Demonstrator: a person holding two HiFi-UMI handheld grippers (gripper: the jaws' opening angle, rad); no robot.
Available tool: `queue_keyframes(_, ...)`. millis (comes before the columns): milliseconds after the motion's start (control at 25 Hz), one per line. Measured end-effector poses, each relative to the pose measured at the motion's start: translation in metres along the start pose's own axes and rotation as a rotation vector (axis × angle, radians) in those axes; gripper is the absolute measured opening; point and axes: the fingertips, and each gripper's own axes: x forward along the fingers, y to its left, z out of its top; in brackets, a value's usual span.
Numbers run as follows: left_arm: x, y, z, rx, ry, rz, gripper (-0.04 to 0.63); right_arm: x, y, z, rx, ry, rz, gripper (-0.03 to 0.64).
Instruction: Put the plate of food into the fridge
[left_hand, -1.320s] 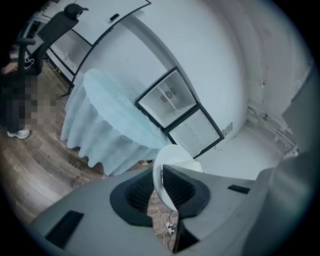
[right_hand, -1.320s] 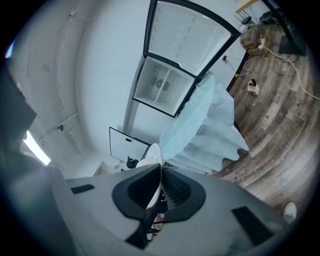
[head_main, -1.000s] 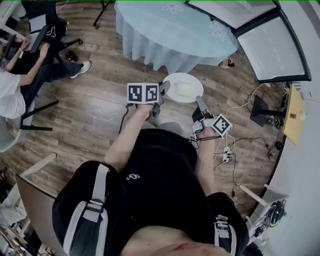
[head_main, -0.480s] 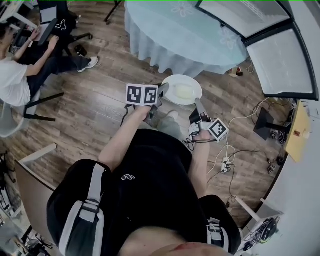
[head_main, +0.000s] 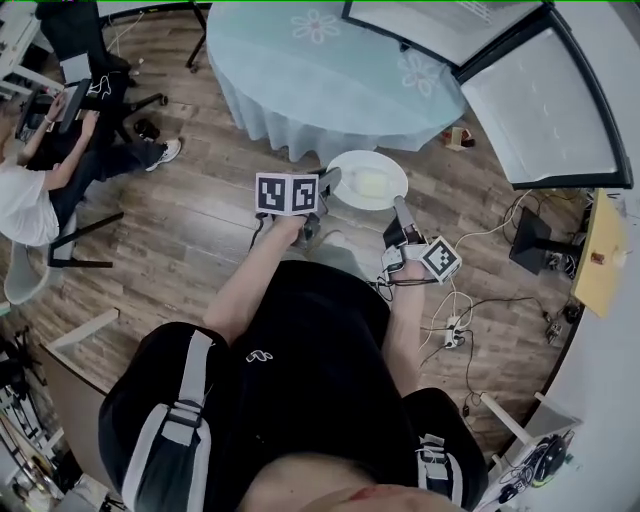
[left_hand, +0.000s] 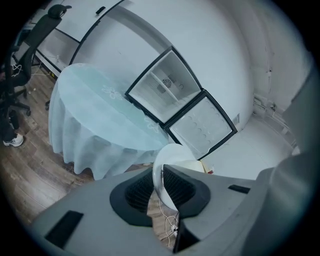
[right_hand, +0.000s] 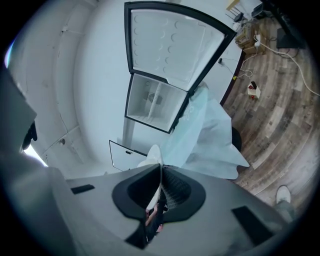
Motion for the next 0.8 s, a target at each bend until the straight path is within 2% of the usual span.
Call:
queue_keyframes(160, 0.029, -0.014, -0.002, -0.007, -0.003, -0.001, 0.063, -0.009, -0.020, 0.028, 0.004, 0.008, -0.019, 0.015)
queue_keyframes(360, 0.050, -0.025, 0.003, -0.025, -0.010, 0.010, 0.063, -0.003, -0.020, 0.056, -0.021, 0.033, 0.026, 0.015)
queue_keyframes(440, 0.057, -0.027, 0.010, -0.021, -0.006, 0.013, 0.063, 0.001, -0.023, 0.066, -0.034, 0.033, 0.021, 0.015)
queue_keyframes(560, 0.068, -0.028, 0.020, 0.004, 0.003, 0.017, 0.063, 0.008, -0.030, 0.075, 0.000, 0.019, 0.020, 0.015)
queue_keyframes(800, 0.092, -0.018, 0.042, 0.005, 0.025, 0.020, 0.062, 0.034, -0.040, 0.096, 0.008, 0.015, 0.024, 0.015)
